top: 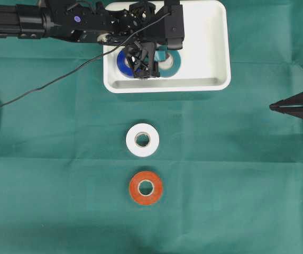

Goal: Put the tape into the white case with the left arm.
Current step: 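Release the teal roll and withdraw the left gripper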

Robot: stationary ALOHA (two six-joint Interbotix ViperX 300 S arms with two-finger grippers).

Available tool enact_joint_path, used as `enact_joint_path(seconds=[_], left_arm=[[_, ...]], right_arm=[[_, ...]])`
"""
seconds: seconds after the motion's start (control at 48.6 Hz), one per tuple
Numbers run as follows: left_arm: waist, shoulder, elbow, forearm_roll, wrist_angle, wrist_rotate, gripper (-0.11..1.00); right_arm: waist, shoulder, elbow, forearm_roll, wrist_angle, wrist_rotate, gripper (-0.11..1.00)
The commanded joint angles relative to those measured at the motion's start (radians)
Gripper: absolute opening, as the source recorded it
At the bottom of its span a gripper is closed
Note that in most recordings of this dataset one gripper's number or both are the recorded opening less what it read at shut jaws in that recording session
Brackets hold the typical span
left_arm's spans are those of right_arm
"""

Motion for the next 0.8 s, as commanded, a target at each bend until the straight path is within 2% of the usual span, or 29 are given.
enact_joint_path(seconds=[0.0,0.082,0.144,0.308,0.781], left_arm=[[0.002,-0.028,-0.012,0.000,-0.003,-0.003,0.64],[0.002,-0.037,-0.003,0.000,-0.005,-0.003,0.86],[0.002,-0.049,0.005,0.002,-0.003,-0.005,0.95],[-0.011,-0.118,0.063,-0.002,-0.002,-0.009,0.95],[-0.120,-0.407,0.357,-0.005,-0.054,-0.014,0.95]], right_arm=[[-0.002,0.008,-0.011,-0.003,-0.011,0.002,-0.09],[-0.002,0.008,-0.011,-0.003,-0.011,0.002,-0.09],[-0.002,0.008,-0.012,-0.003,-0.011,0.002,-0.09],[-0.002,0.006,-0.012,-0.003,-0.011,0.002,-0.09],[-0.002,0.006,-0.012,-0.003,-0.011,0.002,-0.09]])
